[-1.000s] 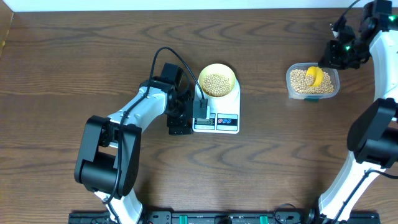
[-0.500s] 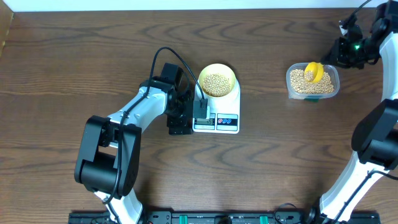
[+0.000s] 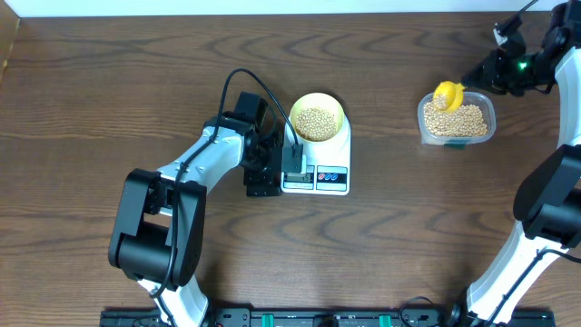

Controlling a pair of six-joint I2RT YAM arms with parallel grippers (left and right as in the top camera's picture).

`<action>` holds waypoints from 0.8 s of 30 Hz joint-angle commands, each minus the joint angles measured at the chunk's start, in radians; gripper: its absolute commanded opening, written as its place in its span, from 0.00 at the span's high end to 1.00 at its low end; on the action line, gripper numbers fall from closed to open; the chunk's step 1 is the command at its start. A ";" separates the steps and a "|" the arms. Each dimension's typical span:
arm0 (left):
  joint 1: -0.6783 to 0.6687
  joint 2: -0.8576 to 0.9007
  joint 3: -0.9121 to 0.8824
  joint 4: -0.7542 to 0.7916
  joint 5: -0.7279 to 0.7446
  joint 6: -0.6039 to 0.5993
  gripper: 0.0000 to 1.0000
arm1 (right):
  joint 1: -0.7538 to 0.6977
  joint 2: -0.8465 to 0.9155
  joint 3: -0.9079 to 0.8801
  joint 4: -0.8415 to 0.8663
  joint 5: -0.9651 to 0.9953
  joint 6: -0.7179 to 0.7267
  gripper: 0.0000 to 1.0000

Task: Scoop item into bowl and weigh 50g on scale
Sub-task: 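Dig the yellow scoop into the soybeans with the right gripper, then lift the filled scoop and carry it over the yellow bowl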

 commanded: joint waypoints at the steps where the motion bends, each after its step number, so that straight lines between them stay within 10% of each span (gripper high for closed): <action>1: 0.001 0.006 -0.013 -0.002 -0.002 -0.009 0.02 | -0.004 0.002 0.027 0.018 -0.163 -0.005 0.99; 24: 0.001 0.006 -0.013 -0.002 -0.002 -0.009 0.03 | 0.271 0.002 0.027 0.265 -0.355 -0.004 0.99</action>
